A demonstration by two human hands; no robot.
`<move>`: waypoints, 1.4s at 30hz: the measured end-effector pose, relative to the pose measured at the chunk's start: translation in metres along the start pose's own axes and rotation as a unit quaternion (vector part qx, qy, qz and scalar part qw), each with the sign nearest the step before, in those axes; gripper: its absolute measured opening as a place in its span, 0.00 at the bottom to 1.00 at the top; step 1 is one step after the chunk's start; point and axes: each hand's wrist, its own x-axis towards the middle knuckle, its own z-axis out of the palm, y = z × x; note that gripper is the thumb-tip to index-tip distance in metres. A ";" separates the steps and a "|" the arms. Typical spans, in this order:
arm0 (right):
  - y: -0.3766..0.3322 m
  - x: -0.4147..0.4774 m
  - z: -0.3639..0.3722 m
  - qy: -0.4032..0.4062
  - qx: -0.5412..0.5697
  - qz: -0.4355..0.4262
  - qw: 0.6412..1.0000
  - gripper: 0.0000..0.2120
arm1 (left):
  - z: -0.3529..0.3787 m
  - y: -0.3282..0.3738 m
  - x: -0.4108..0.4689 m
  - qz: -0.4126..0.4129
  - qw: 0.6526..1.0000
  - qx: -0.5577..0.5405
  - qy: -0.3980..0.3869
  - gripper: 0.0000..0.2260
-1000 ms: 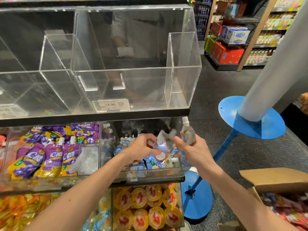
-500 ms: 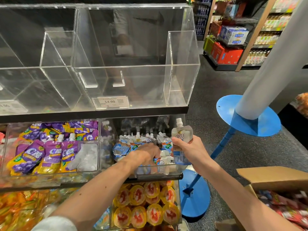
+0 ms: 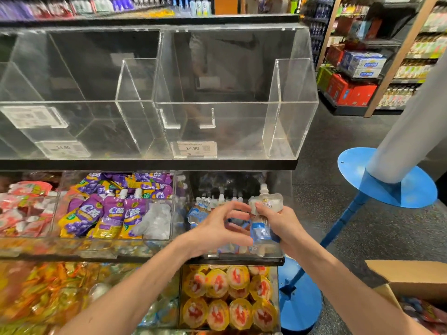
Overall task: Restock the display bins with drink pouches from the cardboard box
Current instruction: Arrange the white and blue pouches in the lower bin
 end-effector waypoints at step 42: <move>0.001 0.052 0.074 -0.173 -0.341 -0.164 0.909 0.13 | -0.061 -0.021 0.009 -0.060 0.899 0.340 0.270 0.14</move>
